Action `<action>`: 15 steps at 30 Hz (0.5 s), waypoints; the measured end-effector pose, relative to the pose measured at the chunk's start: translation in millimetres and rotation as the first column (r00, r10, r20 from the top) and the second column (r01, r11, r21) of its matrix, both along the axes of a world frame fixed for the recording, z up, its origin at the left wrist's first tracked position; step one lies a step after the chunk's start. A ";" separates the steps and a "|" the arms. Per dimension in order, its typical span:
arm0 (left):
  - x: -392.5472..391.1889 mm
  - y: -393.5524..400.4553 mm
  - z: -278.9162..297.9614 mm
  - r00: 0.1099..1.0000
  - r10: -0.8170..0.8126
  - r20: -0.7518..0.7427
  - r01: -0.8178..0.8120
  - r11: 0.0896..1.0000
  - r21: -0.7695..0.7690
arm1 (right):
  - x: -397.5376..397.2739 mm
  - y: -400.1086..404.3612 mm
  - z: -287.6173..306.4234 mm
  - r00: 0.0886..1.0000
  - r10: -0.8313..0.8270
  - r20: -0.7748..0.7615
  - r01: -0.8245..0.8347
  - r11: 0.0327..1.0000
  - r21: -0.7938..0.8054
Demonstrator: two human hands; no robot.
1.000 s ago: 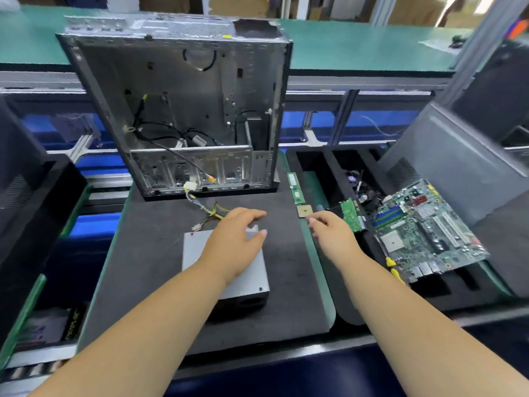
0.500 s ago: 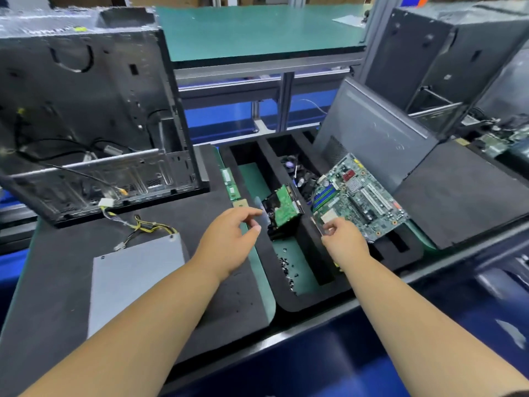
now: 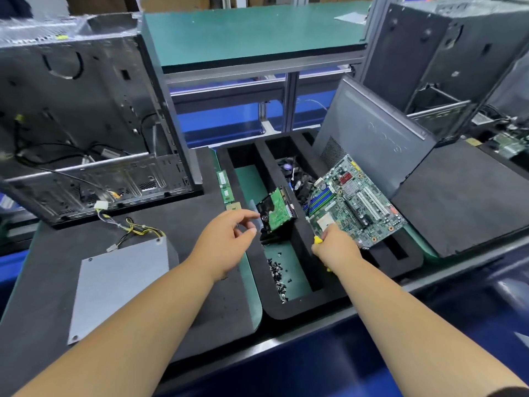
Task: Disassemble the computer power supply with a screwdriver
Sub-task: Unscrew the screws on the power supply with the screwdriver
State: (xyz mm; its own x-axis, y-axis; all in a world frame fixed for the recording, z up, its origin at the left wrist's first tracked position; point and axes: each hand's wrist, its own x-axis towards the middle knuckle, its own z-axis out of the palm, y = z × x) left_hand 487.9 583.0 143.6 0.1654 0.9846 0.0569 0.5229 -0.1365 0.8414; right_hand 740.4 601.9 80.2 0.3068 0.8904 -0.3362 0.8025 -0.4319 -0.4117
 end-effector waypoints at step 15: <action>-112.6 -9.1 -0.7 0.950 0.281 -0.134 -0.272 0.959 0.082 | -124.8 30.0 81.1 0.802 0.220 -0.556 0.061 0.895 0.441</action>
